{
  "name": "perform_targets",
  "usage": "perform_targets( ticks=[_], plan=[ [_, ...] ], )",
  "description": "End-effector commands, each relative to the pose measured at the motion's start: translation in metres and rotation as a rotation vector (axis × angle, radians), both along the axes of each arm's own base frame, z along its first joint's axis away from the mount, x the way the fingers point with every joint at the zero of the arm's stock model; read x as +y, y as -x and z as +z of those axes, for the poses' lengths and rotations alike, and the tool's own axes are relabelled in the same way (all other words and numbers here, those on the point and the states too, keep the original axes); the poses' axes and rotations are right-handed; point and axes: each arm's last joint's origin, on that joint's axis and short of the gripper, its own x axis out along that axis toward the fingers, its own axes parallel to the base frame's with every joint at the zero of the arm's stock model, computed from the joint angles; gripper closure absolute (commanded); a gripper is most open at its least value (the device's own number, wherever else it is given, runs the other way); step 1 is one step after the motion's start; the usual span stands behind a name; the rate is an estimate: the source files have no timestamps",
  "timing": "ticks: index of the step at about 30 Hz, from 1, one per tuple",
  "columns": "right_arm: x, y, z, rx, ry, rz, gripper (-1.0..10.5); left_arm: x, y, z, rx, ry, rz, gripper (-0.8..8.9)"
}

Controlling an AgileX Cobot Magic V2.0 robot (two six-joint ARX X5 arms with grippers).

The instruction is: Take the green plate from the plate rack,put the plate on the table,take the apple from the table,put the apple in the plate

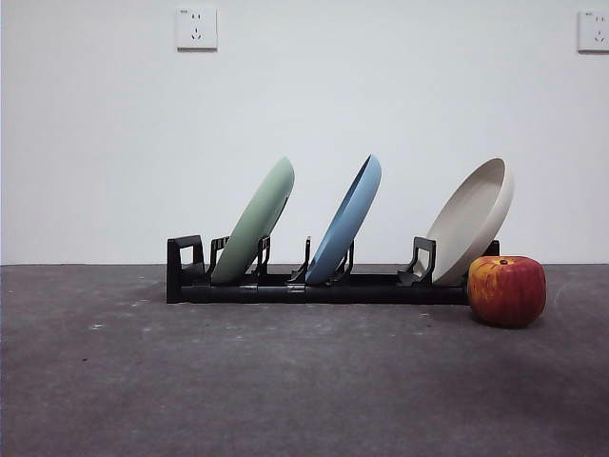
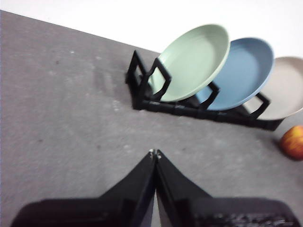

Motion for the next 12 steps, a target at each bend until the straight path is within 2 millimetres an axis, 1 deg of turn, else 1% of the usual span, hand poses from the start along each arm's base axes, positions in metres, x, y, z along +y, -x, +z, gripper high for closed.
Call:
perform_targets(
  ticks=[1, 5, 8, 12],
  plan=[
    [0.0, 0.003, 0.018, -0.04, -0.07, -0.007, 9.6, 0.0, 0.003, 0.019, -0.053, 0.032, -0.013, 8.21],
    [0.0, 0.005, 0.04, -0.052, -0.089, -0.007, 9.6, -0.001, 0.007, 0.043, -0.084, 0.055, -0.019, 8.21],
    [0.0, 0.007, 0.058, -0.03, -0.087, -0.002, 9.6, -0.002, 0.009, 0.063, -0.094, 0.055, -0.068, 8.21],
    [0.001, 0.007, 0.085, 0.015, -0.032, 0.057, 9.6, -0.004, 0.007, 0.086, -0.061, 0.049, -0.145, 8.21]
  ],
)
